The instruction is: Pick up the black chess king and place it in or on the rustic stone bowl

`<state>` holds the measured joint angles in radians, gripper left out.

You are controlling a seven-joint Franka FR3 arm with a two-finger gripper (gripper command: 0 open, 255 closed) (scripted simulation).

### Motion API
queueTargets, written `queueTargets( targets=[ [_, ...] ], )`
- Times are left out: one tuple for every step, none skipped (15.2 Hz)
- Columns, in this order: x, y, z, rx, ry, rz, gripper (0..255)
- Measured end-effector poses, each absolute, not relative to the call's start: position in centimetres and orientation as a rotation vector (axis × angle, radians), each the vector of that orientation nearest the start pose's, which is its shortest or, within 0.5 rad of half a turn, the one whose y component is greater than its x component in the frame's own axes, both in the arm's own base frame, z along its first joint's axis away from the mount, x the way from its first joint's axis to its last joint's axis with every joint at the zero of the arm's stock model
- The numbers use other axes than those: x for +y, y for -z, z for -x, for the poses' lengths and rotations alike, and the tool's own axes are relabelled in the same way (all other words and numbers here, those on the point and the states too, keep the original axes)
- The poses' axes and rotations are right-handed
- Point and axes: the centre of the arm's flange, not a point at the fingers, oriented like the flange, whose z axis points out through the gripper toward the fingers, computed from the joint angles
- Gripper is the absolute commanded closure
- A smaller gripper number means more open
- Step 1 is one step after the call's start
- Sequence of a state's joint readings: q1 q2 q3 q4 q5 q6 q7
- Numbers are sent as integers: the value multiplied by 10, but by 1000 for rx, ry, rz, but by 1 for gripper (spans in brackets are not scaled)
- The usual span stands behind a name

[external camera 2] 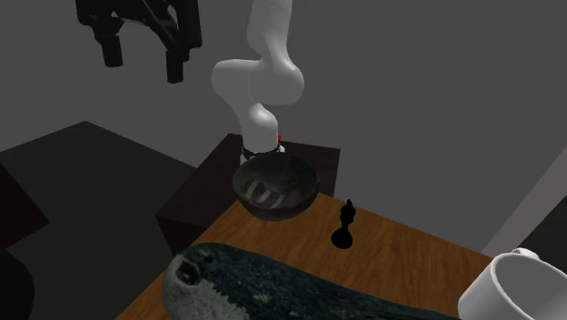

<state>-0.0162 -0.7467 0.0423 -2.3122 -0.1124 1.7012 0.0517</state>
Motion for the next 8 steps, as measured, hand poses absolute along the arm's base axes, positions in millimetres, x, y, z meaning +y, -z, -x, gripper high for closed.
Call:
queueTargets(
  targets=[
    [2,-612,-331,45,229,3270,0],
    [7,-608,-332,44,221,3267,0],
    [14,-603,-334,43,209,3263,0],
    [22,-596,-337,41,195,3259,0],
    [31,-588,-337,38,179,3254,0],
    [41,-583,-340,36,164,3249,0],
    [51,-576,-342,34,148,3244,0],
    [60,-567,-344,32,131,3238,0]
  ],
)
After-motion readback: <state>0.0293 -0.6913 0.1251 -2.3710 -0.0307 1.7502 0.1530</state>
